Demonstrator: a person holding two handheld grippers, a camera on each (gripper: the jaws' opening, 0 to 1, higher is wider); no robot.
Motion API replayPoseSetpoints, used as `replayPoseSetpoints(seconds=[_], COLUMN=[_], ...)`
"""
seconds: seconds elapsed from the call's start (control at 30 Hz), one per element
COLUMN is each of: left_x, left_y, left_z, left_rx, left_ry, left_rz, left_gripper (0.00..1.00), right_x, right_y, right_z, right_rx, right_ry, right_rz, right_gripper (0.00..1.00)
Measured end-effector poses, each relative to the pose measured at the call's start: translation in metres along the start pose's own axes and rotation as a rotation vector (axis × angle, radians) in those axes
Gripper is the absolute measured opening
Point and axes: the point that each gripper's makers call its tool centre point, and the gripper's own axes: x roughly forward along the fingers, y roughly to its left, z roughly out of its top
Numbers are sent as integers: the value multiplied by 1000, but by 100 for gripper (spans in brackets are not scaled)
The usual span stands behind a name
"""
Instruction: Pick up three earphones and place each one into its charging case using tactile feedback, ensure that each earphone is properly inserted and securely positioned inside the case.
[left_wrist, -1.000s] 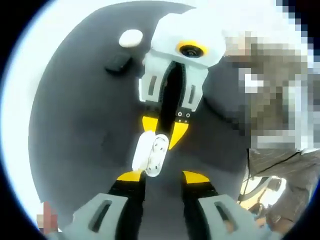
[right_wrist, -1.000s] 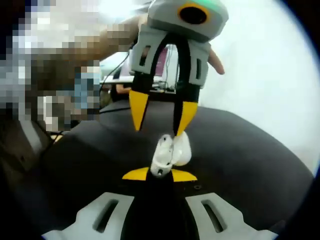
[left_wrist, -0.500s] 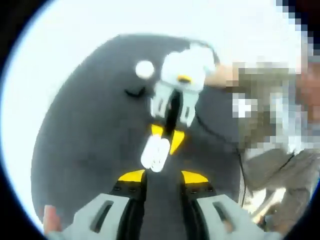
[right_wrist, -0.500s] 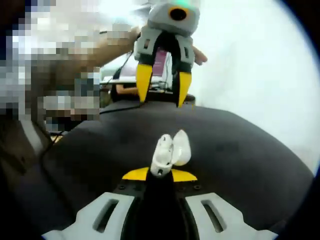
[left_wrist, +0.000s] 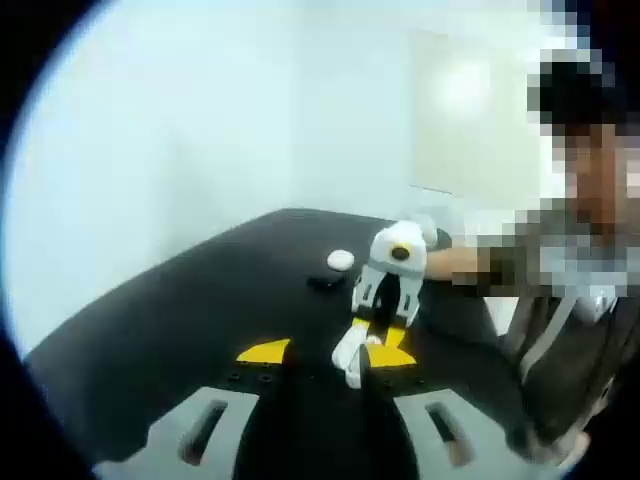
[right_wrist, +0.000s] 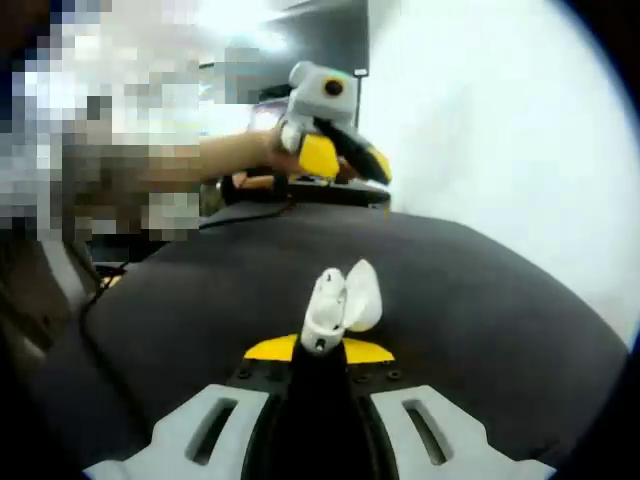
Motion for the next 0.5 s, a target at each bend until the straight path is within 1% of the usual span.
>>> replayPoseSetpoints(seconds=[0.07,0.1,0.2,0.23,0.3,0.33,0.4,0.43,0.47,0.5], left_x=[1,2,4,6,11,12,18,21,23,26], left_y=[-8,-12,-15,-14,-15,-12,-12,-10,-11,-10], left_z=[-1,-1,1,1,0,1,6,10,12,12], left_rx=[25,13,-27,-48,-69,-84,-129,-155,-177,-195], left_ry=[-52,-91,-146,-161,-185,-195,-227,-254,-264,-272], left_rz=[-24,-39,-58,-65,-93,-107,-146,-156,-168,-182], left_gripper=[14,11,9,10,15,18,24,27,27,25], right_x=[0,0,0,0,0,0,0,0,0,0], right_y=[0,0,0,0,0,0,0,0,0,0], right_z=[0,0,0,0,0,0,0,0,0,0], right_rx=[1,1,2,2,1,1,2,1,1,1], right_ry=[-1,-1,0,-1,-1,-1,-1,-2,-2,-3], right_rz=[1,1,1,1,0,0,0,0,0,0], right_gripper=[17,17,17,17,17,17,17,17,17,17])
